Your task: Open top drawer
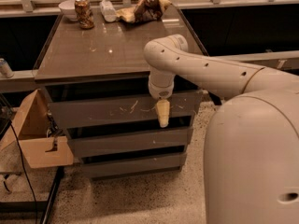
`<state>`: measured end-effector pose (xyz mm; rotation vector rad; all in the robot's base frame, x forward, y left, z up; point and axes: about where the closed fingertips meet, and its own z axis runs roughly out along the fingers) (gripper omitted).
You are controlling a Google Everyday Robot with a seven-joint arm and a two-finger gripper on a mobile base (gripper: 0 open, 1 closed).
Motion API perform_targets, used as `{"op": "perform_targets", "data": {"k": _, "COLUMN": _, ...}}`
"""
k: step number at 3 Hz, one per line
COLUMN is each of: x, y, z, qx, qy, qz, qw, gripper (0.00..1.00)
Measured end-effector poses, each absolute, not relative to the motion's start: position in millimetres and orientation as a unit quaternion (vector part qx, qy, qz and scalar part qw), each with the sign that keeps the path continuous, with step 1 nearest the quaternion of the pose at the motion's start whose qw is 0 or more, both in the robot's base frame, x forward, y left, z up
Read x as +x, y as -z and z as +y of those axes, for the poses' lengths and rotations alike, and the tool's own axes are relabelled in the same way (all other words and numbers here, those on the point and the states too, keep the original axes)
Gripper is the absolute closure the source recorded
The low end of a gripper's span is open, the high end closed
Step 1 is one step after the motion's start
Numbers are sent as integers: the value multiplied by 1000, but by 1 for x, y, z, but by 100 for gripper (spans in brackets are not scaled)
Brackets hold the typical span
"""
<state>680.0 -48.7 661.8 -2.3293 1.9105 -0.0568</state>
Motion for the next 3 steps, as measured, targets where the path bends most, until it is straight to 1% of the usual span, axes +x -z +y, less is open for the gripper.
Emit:
{"op": "perform_targets", "data": {"k": 1, "x": 681, "y": -653, "z": -48, "qx": -772, "qy": 5, "qz": 634, "qw": 40, "gripper": 0}}
{"op": "perform_targets", "data": {"k": 3, "x": 661, "y": -648, "z": -64, "qx": -767, "qy": -27, "qz": 641, "qw": -4, "gripper": 0}}
